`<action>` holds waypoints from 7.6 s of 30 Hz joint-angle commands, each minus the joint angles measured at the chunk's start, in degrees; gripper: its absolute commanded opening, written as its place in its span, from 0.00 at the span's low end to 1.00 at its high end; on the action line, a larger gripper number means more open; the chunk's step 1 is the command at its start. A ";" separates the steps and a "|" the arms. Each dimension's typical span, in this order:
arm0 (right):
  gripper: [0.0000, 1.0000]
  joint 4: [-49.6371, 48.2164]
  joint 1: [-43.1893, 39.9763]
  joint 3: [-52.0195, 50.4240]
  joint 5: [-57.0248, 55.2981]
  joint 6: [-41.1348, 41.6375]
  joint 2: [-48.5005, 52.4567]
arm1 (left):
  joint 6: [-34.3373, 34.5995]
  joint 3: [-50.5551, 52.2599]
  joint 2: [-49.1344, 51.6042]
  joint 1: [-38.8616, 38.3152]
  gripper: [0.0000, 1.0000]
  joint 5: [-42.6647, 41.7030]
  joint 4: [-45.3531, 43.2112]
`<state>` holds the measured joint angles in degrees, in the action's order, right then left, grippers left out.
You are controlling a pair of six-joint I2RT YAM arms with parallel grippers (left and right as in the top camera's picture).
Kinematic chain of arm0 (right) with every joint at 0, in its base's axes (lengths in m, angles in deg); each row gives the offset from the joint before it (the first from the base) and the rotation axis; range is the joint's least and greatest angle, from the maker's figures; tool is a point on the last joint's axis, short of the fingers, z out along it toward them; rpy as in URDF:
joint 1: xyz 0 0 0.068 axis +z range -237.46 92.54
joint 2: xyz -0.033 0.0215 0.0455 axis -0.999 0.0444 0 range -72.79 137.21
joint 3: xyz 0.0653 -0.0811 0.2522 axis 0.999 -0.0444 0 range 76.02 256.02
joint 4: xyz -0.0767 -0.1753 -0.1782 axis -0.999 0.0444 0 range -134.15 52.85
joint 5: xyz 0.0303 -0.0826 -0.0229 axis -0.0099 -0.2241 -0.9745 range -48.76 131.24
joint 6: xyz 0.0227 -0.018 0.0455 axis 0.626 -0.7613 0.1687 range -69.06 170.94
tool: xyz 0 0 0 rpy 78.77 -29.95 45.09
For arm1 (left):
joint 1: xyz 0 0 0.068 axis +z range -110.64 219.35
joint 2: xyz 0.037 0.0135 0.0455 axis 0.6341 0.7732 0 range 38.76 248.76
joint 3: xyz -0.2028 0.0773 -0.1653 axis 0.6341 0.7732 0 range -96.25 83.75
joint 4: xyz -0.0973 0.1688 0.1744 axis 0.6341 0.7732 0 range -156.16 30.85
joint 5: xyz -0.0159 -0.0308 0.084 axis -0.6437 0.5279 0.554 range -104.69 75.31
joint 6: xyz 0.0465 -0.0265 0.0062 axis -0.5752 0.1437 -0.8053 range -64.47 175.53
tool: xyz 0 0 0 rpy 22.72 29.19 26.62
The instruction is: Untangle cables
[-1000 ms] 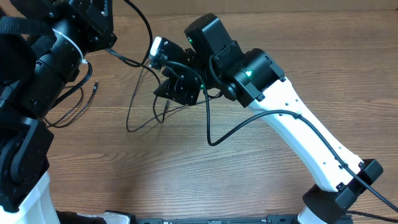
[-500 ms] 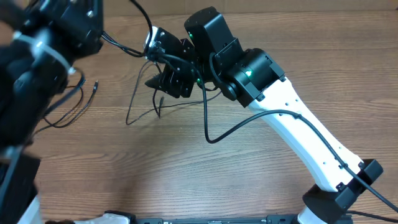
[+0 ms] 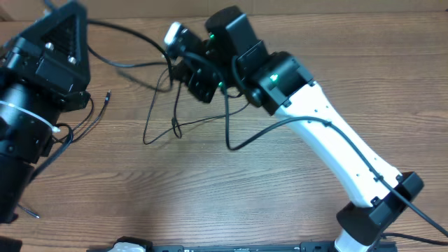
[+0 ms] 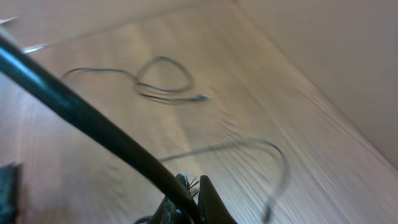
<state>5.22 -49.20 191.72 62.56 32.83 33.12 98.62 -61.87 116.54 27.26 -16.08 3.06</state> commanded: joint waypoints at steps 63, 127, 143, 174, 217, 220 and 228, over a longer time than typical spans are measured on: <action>0.07 -46.47 -51.52 7.76 -34.21 -8.94 -8.96 | -19.34 1.64 14.75 -0.37 0.84 2.64 20.57; 1.00 -19.37 -36.37 12.87 -30.84 75.91 27.28 | -25.35 1.64 22.23 -0.35 0.84 2.91 25.24; 1.00 -22.23 -27.52 12.87 -34.03 87.10 42.82 | -27.34 1.64 22.25 -0.35 0.82 3.30 27.58; 0.84 -13.33 -30.34 12.87 -24.63 74.20 49.79 | -27.26 1.64 22.25 -0.35 0.78 2.82 27.58; 0.04 -5.62 -45.18 30.05 -14.05 40.94 32.72 | -27.28 7.23 22.25 -0.35 0.77 3.28 27.39; 0.04 -8.46 -49.99 31.17 -11.02 38.23 32.72 | -27.26 7.54 22.25 -0.35 0.77 3.26 27.36; 0.04 -18.75 -62.53 31.36 -14.43 30.12 32.74 | -27.21 7.52 22.25 -0.35 0.80 -0.22 24.98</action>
<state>-11.81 -109.22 222.58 49.82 69.05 66.47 72.02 -54.53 138.55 27.08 -13.24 28.93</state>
